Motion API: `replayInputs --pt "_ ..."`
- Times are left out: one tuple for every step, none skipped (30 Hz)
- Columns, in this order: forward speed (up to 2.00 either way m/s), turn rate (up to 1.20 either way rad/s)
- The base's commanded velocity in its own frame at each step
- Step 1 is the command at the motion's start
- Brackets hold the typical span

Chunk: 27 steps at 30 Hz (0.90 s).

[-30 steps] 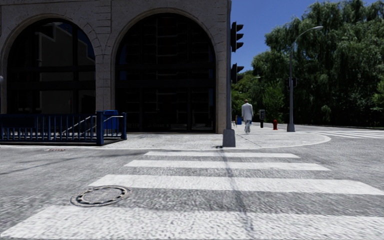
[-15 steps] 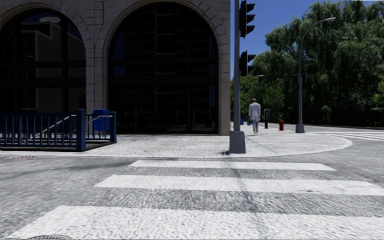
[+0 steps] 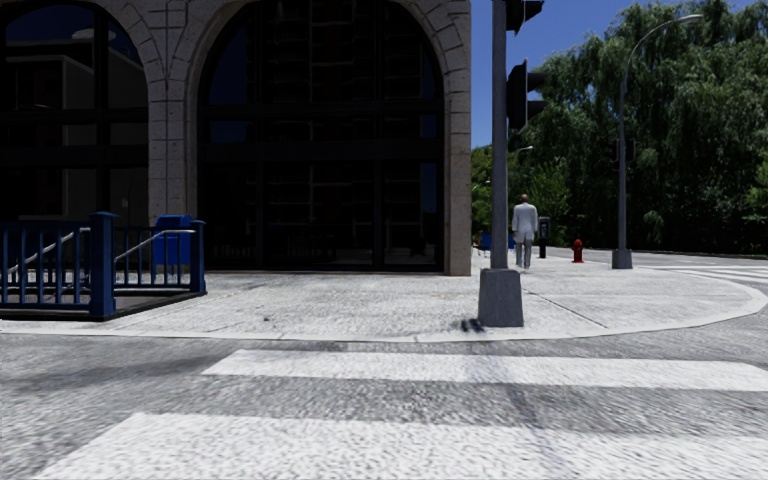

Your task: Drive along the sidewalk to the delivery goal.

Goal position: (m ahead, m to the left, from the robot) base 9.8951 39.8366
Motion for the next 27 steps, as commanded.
replayInputs --pt "2.0 0.0" --pt "2.0 0.0" --pt "2.0 0.0" --pt "2.0 0.0" --pt "2.0 0.0" --pt "2.0 0.0" --pt "2.0 0.0" --pt "2.0 0.0" --pt "2.0 0.0" --pt "2.0 0.0" --pt "2.0 0.0" --pt "2.0 0.0" --pt "2.0 0.0" --pt "2.0 0.0" --pt "2.0 0.0" --pt "2.0 0.0" --pt "2.0 0.0" --pt "2.0 0.0" --pt "2.0 0.0" --pt "2.0 0.0" --pt "2.0 0.0" --pt "2.0 0.0" --pt "2.0 0.0" --pt "2.0 0.0" --pt "2.0 0.0" --pt "2.0 0.0" --pt "2.0 0.0"
